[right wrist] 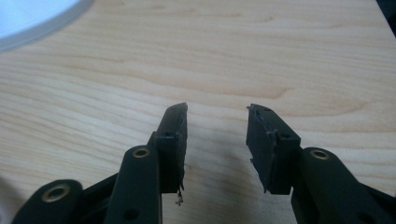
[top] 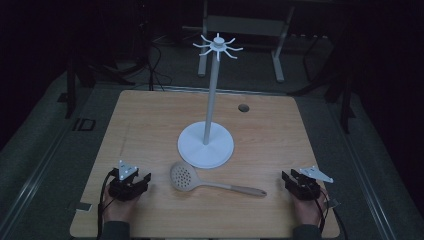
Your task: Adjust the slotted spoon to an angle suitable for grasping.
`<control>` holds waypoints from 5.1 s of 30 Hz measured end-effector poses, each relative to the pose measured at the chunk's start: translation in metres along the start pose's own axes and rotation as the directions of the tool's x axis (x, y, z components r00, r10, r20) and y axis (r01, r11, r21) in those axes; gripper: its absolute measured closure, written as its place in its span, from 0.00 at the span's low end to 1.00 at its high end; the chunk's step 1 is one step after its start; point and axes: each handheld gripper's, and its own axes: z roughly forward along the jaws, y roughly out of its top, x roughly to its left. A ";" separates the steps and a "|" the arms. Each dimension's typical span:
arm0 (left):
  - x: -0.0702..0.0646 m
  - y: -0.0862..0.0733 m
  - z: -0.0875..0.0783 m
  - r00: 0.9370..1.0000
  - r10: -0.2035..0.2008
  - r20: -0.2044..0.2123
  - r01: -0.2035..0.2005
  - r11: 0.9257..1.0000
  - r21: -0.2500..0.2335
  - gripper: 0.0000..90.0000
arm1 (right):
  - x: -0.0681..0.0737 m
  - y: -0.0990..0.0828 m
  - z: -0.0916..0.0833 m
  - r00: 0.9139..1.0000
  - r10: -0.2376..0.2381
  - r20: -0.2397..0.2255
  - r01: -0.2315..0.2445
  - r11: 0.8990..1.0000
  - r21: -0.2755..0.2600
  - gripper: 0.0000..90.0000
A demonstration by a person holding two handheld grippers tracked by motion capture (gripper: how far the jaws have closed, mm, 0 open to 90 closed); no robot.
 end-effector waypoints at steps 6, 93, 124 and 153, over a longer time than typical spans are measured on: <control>0.000 0.001 -0.003 1.000 -0.001 0.026 0.002 1.000 -0.021 0.54 | -0.002 -0.001 -0.002 1.000 0.021 -0.011 -0.021 1.000 -0.016 0.67; -0.082 0.115 0.016 0.890 0.331 0.314 -0.313 0.944 -0.107 0.61 | 0.000 -0.002 -0.003 1.000 -0.010 -0.004 0.010 1.000 -0.010 0.61; -0.119 0.135 0.045 0.790 0.419 0.447 -0.427 0.900 -0.089 0.62 | 0.000 -0.002 -0.003 1.000 -0.011 -0.006 0.011 1.000 -0.008 0.60; -0.169 0.119 0.072 0.661 0.505 0.555 -0.590 0.807 -0.031 0.64 | 0.000 -0.002 -0.003 1.000 -0.009 -0.005 0.009 1.000 -0.007 0.60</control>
